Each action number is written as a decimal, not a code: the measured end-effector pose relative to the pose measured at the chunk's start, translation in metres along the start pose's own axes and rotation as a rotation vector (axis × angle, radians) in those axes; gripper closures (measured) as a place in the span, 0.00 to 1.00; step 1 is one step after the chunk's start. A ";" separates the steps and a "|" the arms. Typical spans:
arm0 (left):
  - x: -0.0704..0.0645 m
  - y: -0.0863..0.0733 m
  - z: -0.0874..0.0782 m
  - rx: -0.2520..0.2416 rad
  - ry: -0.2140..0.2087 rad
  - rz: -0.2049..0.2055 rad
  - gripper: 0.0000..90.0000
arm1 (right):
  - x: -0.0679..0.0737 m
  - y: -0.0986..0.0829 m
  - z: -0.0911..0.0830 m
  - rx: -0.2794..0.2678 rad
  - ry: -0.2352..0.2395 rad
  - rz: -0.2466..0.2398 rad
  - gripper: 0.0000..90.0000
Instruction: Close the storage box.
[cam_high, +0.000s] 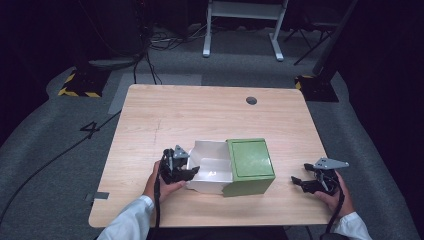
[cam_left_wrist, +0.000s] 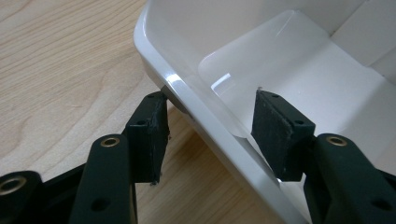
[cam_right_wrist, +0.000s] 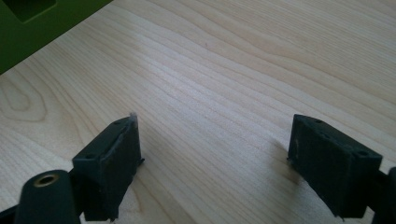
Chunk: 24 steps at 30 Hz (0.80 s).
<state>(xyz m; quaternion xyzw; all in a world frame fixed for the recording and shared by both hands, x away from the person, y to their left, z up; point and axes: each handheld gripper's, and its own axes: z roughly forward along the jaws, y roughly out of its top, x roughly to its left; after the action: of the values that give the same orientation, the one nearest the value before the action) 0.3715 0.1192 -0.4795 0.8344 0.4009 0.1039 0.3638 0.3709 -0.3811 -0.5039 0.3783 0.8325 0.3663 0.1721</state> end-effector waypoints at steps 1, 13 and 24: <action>-0.002 0.001 0.001 0.000 -0.005 -0.003 0.51 | 0.000 0.000 0.000 0.000 0.000 0.000 0.19; -0.019 0.013 0.014 0.012 -0.004 0.020 0.42 | 0.000 0.000 0.000 0.000 0.000 0.000 0.19; -0.033 0.024 0.023 0.004 -0.015 0.053 0.40 | 0.000 0.000 0.000 0.000 0.000 0.000 0.19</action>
<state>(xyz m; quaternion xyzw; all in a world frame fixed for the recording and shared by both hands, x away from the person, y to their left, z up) 0.3747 0.0725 -0.4751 0.8463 0.3760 0.1064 0.3621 0.3710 -0.3811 -0.5039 0.3782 0.8326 0.3663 0.1721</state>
